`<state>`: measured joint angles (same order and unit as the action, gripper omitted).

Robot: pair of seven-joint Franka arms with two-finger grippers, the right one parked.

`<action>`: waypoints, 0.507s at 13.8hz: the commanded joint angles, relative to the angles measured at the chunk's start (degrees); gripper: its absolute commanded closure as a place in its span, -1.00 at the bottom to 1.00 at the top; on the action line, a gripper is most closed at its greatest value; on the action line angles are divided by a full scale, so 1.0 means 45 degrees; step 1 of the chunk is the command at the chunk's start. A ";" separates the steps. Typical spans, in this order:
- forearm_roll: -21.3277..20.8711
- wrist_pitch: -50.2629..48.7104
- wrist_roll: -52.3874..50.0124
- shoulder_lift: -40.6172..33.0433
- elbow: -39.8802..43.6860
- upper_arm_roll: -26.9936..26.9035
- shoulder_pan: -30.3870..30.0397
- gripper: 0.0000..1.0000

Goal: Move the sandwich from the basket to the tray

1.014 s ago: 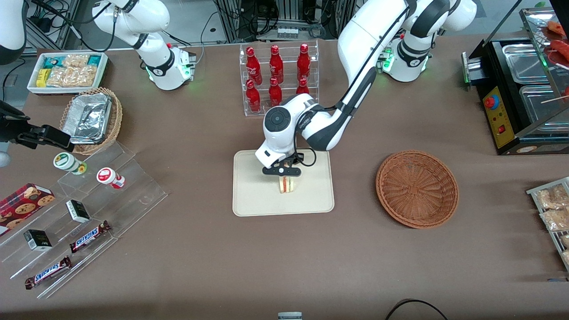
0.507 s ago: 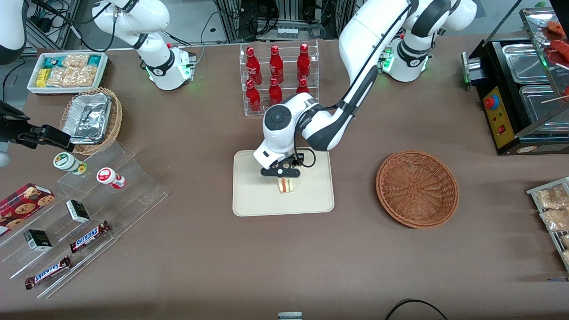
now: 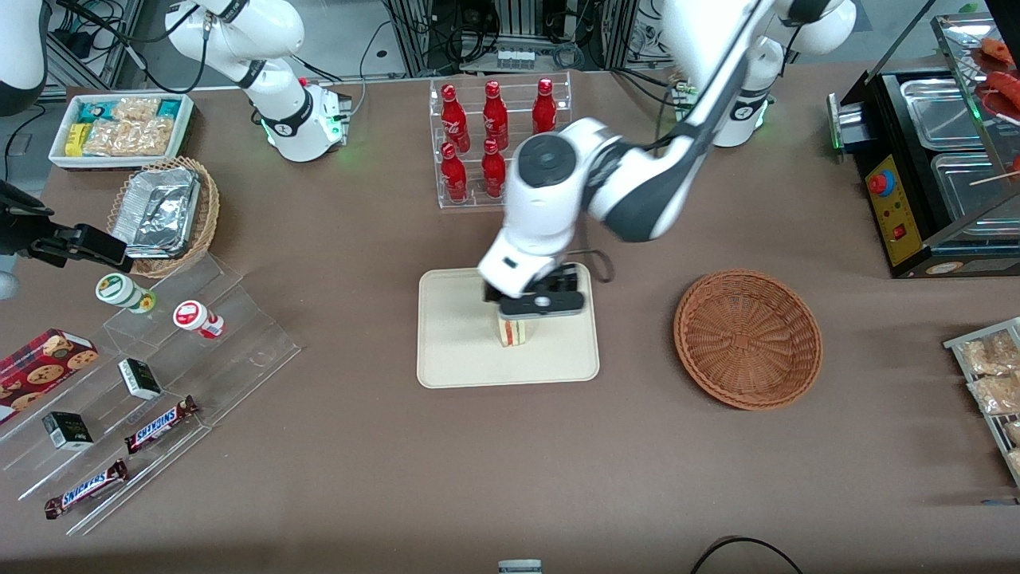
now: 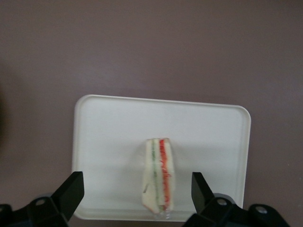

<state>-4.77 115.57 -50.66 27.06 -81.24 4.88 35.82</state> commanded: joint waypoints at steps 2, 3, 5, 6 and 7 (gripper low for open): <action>0.0374 -0.1771 0.0684 -0.1850 -0.0443 0.0088 -0.1471 -1.00; 0.0859 -0.2318 0.1696 -0.2202 -0.0424 0.0069 -0.1979 -1.00; 0.1293 -0.3625 0.3146 -0.3061 -0.0423 0.0069 -0.2974 -1.00; 0.1255 -0.4212 0.3558 -0.3374 -0.0443 0.0069 -0.3366 -1.00; 0.1100 -0.4624 0.3833 -0.3725 -0.0462 0.0030 -0.3448 -1.00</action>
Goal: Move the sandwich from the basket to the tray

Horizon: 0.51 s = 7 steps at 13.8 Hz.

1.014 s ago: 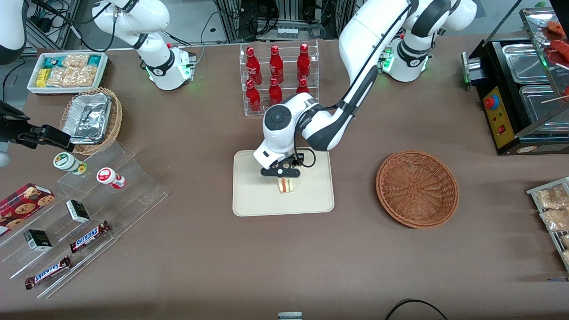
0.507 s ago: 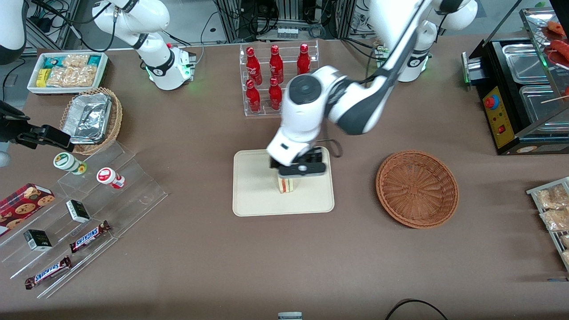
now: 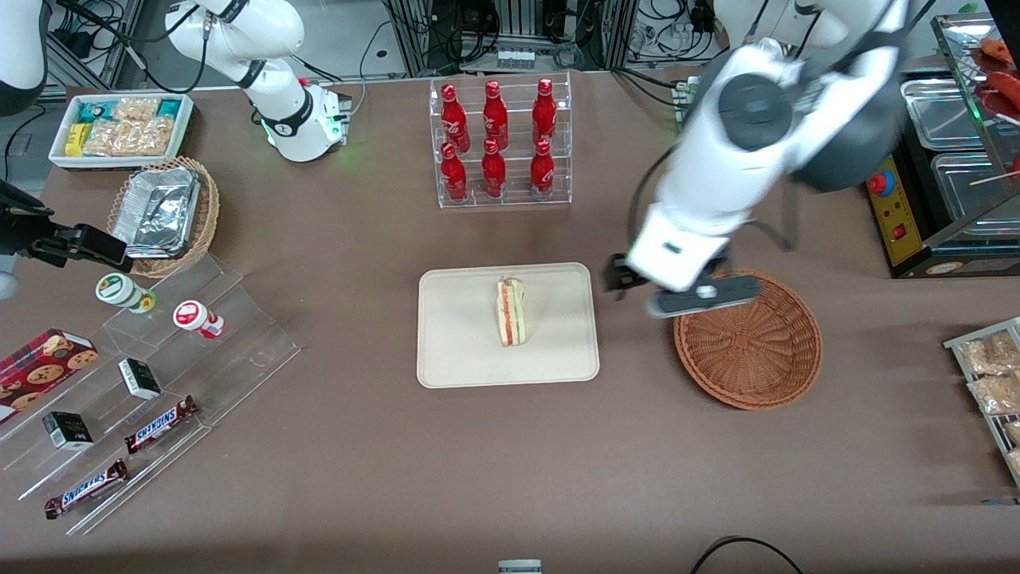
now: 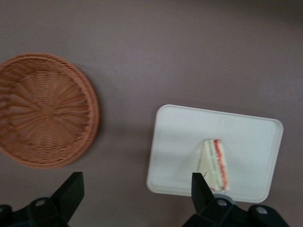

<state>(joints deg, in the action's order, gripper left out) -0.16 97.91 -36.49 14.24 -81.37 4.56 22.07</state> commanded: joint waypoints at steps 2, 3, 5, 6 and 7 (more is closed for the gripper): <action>0.0055 -0.1091 0.1348 -0.1385 -0.0550 -0.0327 -0.0684 -1.00; 0.0055 -0.1364 0.1893 -0.1619 -0.0551 -0.0542 -0.0879 -1.00; 0.0075 -0.1930 0.3103 -0.2068 -0.0531 -0.0894 -0.1366 -1.00; 0.0075 -0.2146 0.3708 -0.2245 -0.0531 -0.1011 -0.1659 -1.00; 0.0075 -0.2361 0.4372 -0.2382 -0.0550 -0.1129 -0.2010 -1.00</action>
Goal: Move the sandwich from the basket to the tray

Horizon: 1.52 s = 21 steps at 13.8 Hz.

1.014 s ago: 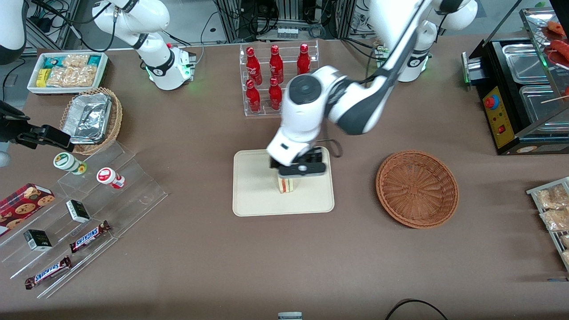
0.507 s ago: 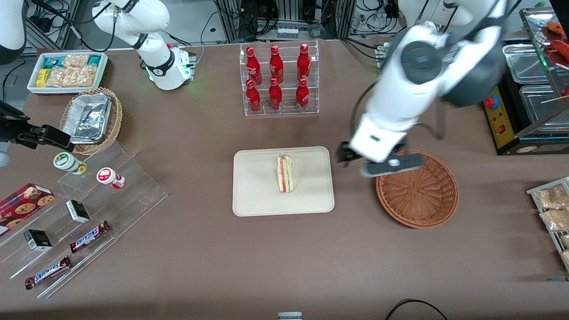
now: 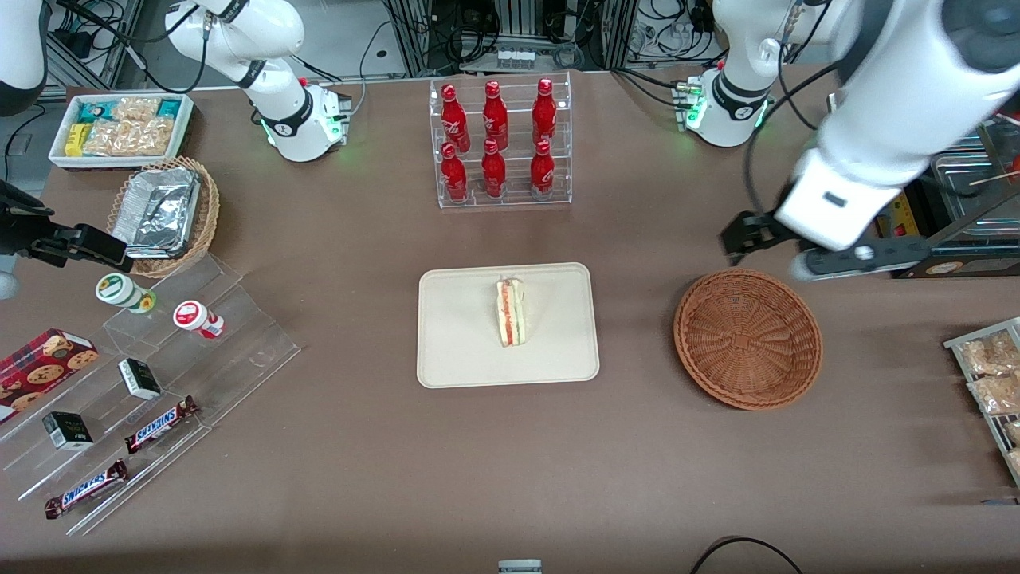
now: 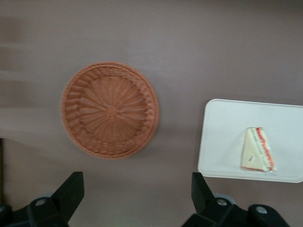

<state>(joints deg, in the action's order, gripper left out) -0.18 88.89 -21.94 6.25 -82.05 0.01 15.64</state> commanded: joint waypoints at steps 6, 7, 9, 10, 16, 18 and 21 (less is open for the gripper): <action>0.0158 -0.1354 0.4519 -0.1075 -0.0439 -0.0140 -0.2848 -1.00; 0.0216 -0.1453 0.4969 -0.1172 -0.0594 -0.0140 -0.3200 -1.00; 0.0255 -0.1512 0.5460 -0.1503 -0.0867 -0.0140 -0.3514 -1.00; 0.0275 -0.1474 0.5675 -0.1776 -0.1178 -0.0140 -0.3786 -1.00; 0.0236 -0.1376 0.5482 -0.1662 -0.1026 -0.0140 -0.3206 -1.00; 0.0255 -0.1395 0.5482 -0.1447 -0.0675 -0.0101 -0.3145 -1.00; 0.0061 -0.1317 0.5482 -0.1408 -0.0537 -0.0082 -0.3145 -1.00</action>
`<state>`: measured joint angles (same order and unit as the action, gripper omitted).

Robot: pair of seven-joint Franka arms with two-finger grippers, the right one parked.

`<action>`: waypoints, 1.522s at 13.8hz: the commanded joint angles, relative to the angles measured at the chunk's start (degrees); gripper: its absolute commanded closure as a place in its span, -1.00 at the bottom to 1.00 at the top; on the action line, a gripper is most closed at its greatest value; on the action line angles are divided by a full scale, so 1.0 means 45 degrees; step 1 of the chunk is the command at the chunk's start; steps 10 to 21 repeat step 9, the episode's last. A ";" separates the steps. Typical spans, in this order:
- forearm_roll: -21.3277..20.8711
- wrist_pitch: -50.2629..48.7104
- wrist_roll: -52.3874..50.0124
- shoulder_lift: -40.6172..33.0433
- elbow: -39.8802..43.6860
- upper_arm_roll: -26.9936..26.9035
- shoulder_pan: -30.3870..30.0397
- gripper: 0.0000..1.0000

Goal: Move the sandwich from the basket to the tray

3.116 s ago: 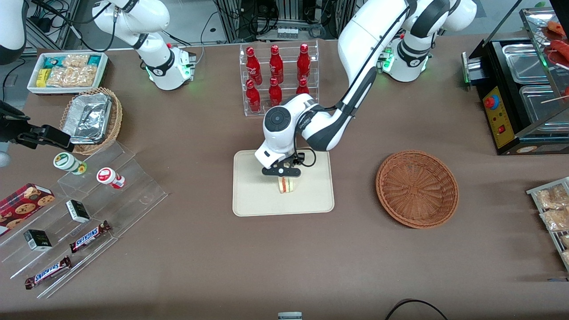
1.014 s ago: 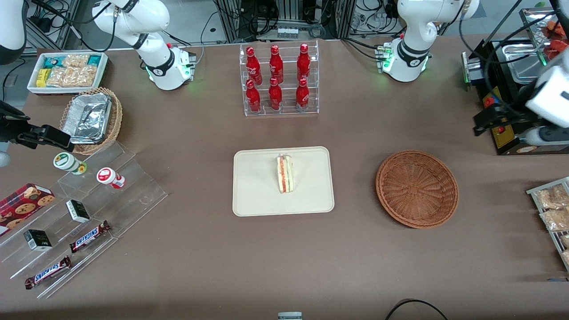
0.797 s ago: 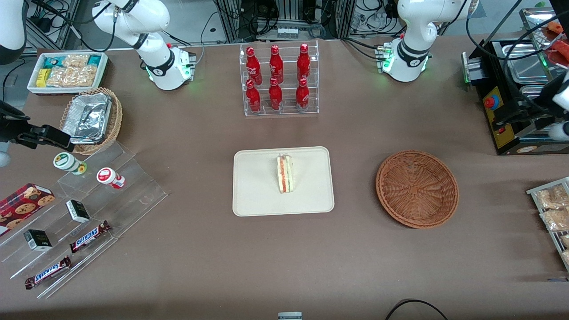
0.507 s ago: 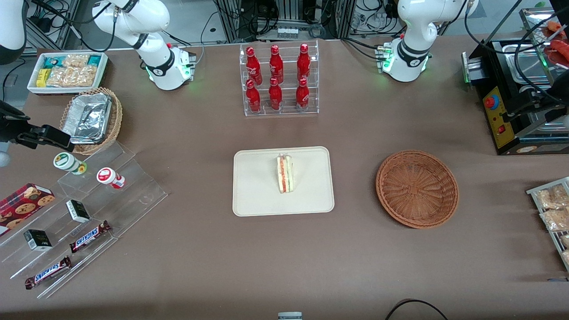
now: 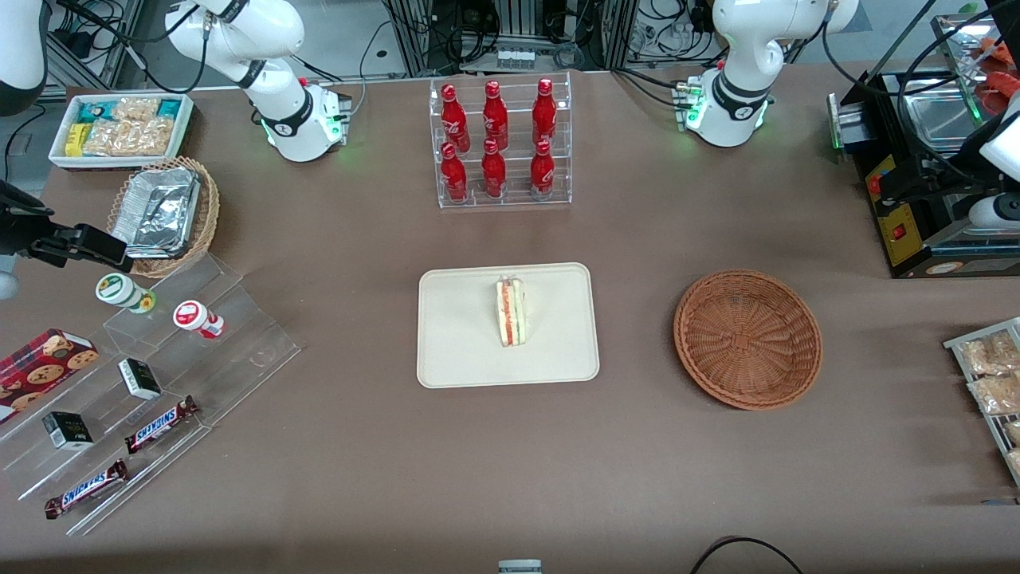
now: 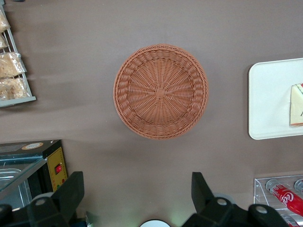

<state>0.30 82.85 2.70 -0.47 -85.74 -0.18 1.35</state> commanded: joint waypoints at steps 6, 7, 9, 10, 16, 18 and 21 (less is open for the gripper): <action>0.0089 0.0026 -0.0013 0.0084 0.0517 -0.0077 -0.0006 -1.00; 0.0031 0.0007 -0.0284 0.0104 0.0518 -0.0077 0.0013 -1.00; -0.0009 0.0026 -0.1085 0.0104 0.0460 -0.0039 0.0033 -1.00; -0.0009 0.0026 -0.1085 0.0104 0.0460 -0.0039 0.0033 -1.00; -0.0009 0.0026 -0.1085 0.0104 0.0460 -0.0039 0.0033 -1.00; -0.0009 0.0026 -0.1085 0.0104 0.0460 -0.0039 0.0033 -1.00; -0.0009 0.0026 -0.1085 0.0104 0.0460 -0.0039 0.0033 -1.00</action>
